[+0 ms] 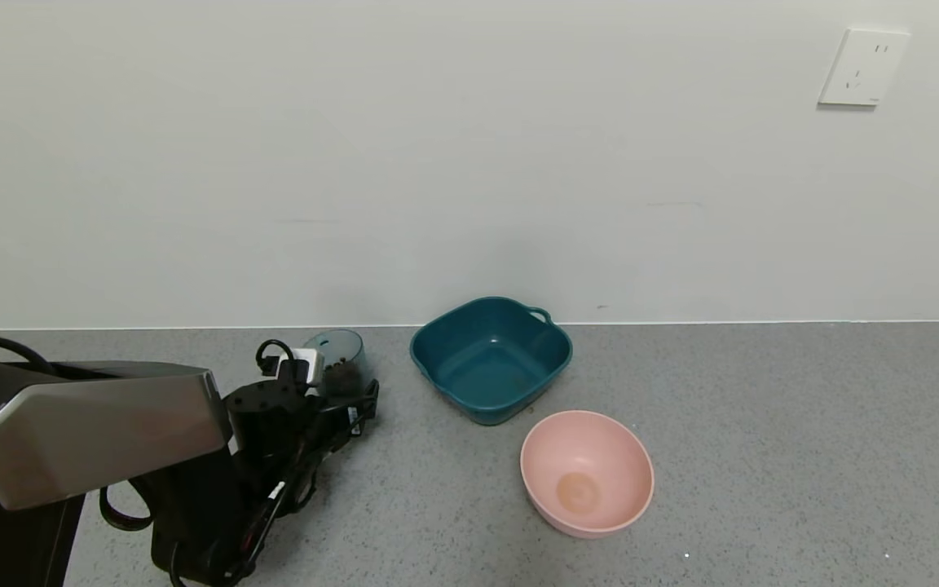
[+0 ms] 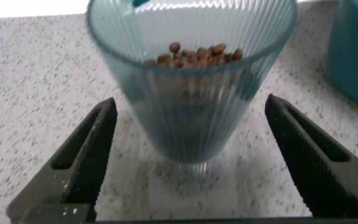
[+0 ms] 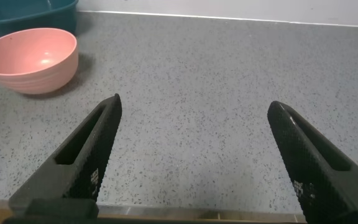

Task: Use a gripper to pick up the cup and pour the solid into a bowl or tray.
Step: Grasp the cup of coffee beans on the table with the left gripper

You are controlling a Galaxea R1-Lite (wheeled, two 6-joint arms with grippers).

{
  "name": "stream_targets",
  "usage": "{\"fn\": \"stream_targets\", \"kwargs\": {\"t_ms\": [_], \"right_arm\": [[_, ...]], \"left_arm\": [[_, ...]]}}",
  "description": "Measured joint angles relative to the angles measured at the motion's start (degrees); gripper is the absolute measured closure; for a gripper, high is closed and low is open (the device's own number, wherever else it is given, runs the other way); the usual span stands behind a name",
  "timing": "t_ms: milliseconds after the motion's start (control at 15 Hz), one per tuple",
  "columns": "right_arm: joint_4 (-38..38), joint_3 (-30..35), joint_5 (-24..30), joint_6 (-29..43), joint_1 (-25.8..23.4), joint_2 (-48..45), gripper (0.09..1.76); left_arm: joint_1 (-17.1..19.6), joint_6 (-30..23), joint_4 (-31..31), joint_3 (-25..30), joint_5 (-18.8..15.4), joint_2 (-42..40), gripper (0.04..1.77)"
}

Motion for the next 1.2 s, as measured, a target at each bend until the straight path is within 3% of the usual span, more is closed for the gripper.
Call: {"fn": "stream_targets", "kwargs": {"t_ms": [600,1067,1200], "right_arm": [[-0.02,0.0,-0.02,0.0,0.0,0.0,0.14],[-0.02,0.0,-0.04,0.0,-0.02,0.0,0.14],[0.0,0.0,-0.02,0.0,0.0,0.0,0.14]], "left_arm": [[-0.37,-0.06,0.02,-7.47,2.26,4.29,0.09],[-0.12,-1.9,0.0,-10.12,2.73,5.79,0.09],[-0.06,-1.85,0.04,-10.2,2.6,5.84,0.37]]}}
